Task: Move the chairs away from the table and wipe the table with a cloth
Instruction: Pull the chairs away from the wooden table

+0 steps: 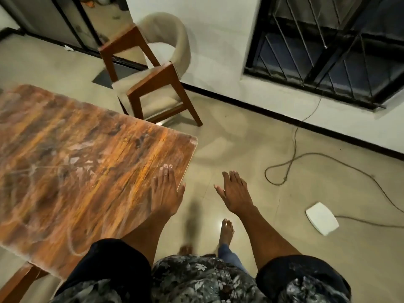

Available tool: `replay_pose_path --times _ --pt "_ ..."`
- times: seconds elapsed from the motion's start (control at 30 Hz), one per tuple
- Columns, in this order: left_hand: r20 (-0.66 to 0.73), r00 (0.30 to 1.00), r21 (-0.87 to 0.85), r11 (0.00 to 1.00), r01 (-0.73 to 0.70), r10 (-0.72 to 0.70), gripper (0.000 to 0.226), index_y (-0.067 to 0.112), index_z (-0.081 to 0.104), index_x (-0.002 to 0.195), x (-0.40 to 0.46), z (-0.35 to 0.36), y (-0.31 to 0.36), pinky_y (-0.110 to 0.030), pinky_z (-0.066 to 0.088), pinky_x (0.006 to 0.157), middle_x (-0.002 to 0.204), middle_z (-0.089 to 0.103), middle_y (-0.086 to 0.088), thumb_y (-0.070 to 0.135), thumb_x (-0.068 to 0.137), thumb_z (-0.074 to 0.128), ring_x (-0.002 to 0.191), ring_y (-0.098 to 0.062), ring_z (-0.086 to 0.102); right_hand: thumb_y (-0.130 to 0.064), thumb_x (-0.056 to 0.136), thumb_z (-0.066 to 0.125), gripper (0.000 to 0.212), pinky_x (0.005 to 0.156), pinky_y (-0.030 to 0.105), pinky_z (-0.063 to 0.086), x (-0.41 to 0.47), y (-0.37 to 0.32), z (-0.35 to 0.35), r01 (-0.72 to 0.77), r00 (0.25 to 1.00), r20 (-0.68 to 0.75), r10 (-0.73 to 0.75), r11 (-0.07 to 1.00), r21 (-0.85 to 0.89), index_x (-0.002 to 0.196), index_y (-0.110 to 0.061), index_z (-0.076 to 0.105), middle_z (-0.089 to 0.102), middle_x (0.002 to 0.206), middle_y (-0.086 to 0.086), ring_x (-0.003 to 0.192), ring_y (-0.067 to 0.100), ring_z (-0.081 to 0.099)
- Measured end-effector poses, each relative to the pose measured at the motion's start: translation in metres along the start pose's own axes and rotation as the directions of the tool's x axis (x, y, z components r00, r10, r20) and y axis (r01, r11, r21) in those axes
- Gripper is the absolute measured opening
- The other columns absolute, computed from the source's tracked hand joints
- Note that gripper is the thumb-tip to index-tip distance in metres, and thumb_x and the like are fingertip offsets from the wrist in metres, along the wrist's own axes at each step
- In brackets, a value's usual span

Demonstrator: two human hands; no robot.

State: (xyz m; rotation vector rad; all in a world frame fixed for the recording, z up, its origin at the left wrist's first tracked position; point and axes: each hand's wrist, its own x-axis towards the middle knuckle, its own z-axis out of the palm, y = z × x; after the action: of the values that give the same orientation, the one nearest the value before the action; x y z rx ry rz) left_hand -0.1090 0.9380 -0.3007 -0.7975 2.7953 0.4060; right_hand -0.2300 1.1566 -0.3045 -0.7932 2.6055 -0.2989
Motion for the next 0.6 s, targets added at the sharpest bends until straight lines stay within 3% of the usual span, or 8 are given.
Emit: replay_pose_path --times 0.1,0.17,0.27,0.4,0.53,0.6 --pt "-0.086 0.996 -0.002 0.999 0.039 -0.039 0.078 0.002 0.028 0.164 0.021 -0.013 0.022 -0.055 0.023 0.129 0.171 0.027 -0.020 0.056 0.107 0.028 0.159 -0.037 0.027 -0.050 0.111 0.035 0.062 0.124 0.048 0.026 0.036 0.014 -0.029 0.051 0.999 -0.013 -0.051 0.999 -0.004 0.156 -0.008 0.037 0.033 0.166 0.024 0.159 0.039 0.023" --pt "-0.152 0.985 0.003 0.996 0.085 -0.083 0.086 0.002 0.026 0.165 0.030 -0.016 0.035 -0.054 0.023 0.128 0.172 0.027 -0.018 0.062 0.106 0.009 0.159 -0.034 0.028 -0.049 0.112 0.037 0.062 0.124 0.048 0.026 0.056 0.021 -0.042 0.100 0.995 0.001 -0.100 0.994 -0.032 0.157 -0.007 0.036 0.033 0.166 0.024 0.160 0.039 0.023" --pt "-0.092 0.988 -0.012 0.992 0.127 -0.128 0.093 0.006 0.007 0.168 0.039 -0.016 0.050 -0.048 -0.001 0.130 0.177 0.006 -0.014 0.064 0.097 -0.006 0.164 -0.029 0.007 -0.055 0.110 0.031 0.066 0.123 0.049 0.030 0.081 0.029 -0.055 0.151 0.989 0.012 -0.150 0.987 -0.052 0.157 -0.008 0.038 0.037 0.164 0.024 0.159 0.038 0.026" --pt "-0.118 0.976 0.017 0.982 0.188 -0.185 0.081 0.004 0.015 0.167 0.048 -0.024 0.064 -0.053 0.010 0.130 0.175 0.014 -0.016 0.057 0.106 0.016 0.163 -0.033 0.016 -0.066 0.097 0.006 0.088 0.120 0.050 0.033 0.107 0.035 -0.069 0.176 0.984 0.037 -0.174 0.983 -0.044 0.154 -0.008 0.041 0.040 0.162 0.025 0.157 0.040 0.029" --pt "-0.063 0.973 0.009 0.974 0.224 -0.223 0.076 0.009 0.000 0.169 0.070 -0.030 0.067 -0.048 0.001 0.131 0.177 -0.001 -0.012 0.051 0.111 0.028 0.165 -0.027 0.000 -0.052 0.110 0.037 0.063 0.122 0.051 0.030 0.136 0.047 -0.074 0.203 0.978 0.064 -0.200 0.978 -0.044 0.156 -0.008 0.039 0.036 0.165 0.025 0.159 0.040 0.026" --pt "-0.053 0.972 0.005 0.973 0.231 -0.230 0.077 0.008 0.002 0.169 0.081 -0.028 0.064 -0.049 0.002 0.131 0.177 0.001 -0.013 0.050 0.111 0.033 0.165 -0.028 0.001 -0.051 0.111 0.037 0.063 0.124 0.050 0.029 0.150 0.051 -0.080 0.205 0.977 0.077 -0.201 0.977 -0.052 0.158 -0.009 0.036 0.033 0.167 0.024 0.160 0.039 0.024"
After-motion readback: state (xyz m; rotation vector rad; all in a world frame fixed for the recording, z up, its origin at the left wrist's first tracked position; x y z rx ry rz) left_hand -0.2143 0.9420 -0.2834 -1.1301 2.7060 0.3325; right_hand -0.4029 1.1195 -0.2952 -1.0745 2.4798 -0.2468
